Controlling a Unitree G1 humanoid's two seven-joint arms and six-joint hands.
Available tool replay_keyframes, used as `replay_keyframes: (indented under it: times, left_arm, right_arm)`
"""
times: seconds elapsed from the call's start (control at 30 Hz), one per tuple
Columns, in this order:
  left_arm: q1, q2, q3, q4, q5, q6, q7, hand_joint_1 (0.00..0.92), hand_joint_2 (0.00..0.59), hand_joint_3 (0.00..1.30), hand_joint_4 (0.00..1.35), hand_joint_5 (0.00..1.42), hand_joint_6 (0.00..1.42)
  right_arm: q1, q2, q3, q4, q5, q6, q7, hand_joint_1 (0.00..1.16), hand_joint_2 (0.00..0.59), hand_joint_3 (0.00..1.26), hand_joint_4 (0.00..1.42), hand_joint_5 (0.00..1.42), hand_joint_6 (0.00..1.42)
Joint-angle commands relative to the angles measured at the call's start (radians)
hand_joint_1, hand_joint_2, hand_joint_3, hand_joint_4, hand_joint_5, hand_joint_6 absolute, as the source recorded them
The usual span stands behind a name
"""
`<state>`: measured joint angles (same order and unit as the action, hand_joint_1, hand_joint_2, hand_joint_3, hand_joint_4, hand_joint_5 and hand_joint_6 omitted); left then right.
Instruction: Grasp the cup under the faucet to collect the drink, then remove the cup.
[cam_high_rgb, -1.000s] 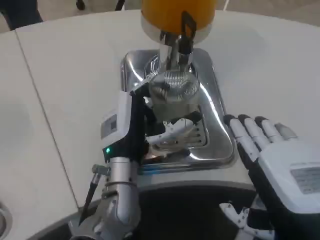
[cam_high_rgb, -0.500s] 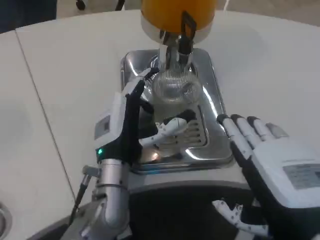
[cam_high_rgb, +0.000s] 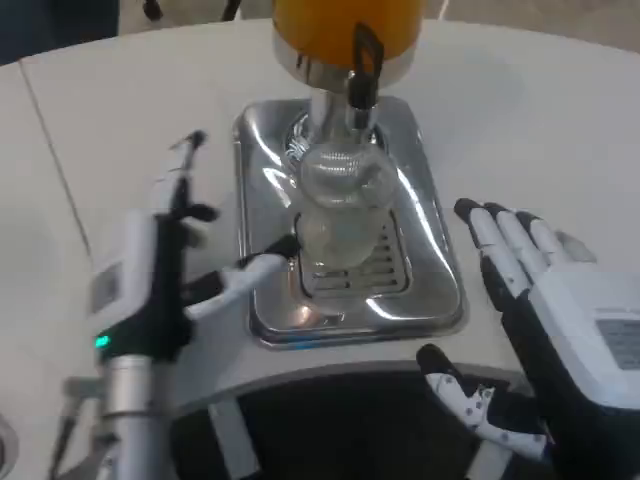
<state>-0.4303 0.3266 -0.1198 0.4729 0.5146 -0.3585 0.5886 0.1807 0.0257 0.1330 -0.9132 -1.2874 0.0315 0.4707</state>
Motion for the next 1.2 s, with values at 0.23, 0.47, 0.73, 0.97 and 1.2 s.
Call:
replay_keyframes:
  times: [0.23,0.47,0.73,0.97,1.2]
  left_arm:
    - [0.347,0.146,0.122,-0.469,0.086,0.112,-0.173,0.125,0.055,0.0,0.0,0.12,0.17]
    - [0.535,0.216,0.085,-0.789,0.402,0.237,-0.339,0.0,0.084,0.0,0.0,0.0,0.0]
    - [0.626,0.171,0.084,-0.892,0.456,0.312,-0.43,0.0,0.087,0.0,0.0,0.0,0.0]
    - [0.651,0.145,0.097,-0.913,0.426,0.338,-0.468,0.0,0.091,0.0,0.0,0.0,0.0]
    - [0.693,0.114,0.105,-0.932,0.419,0.313,-0.433,0.0,0.049,0.0,0.0,0.0,0.0]
  right_arm:
    - [-0.127,0.076,-0.012,0.036,0.097,0.103,-0.05,0.57,0.418,0.0,0.0,0.0,0.05]
    - [-0.302,0.083,-0.012,0.152,0.173,0.192,-0.1,0.57,0.425,0.0,0.0,0.0,0.05]
    - [-0.517,0.105,0.011,0.268,0.283,0.355,-0.147,0.56,0.422,0.0,0.0,0.0,0.05]
    - [-0.628,0.103,0.013,0.325,0.388,0.405,-0.187,0.56,0.421,0.0,0.0,0.0,0.04]
    - [-0.68,0.082,0.012,0.386,0.519,0.379,-0.243,0.55,0.421,0.0,0.0,0.0,0.03]
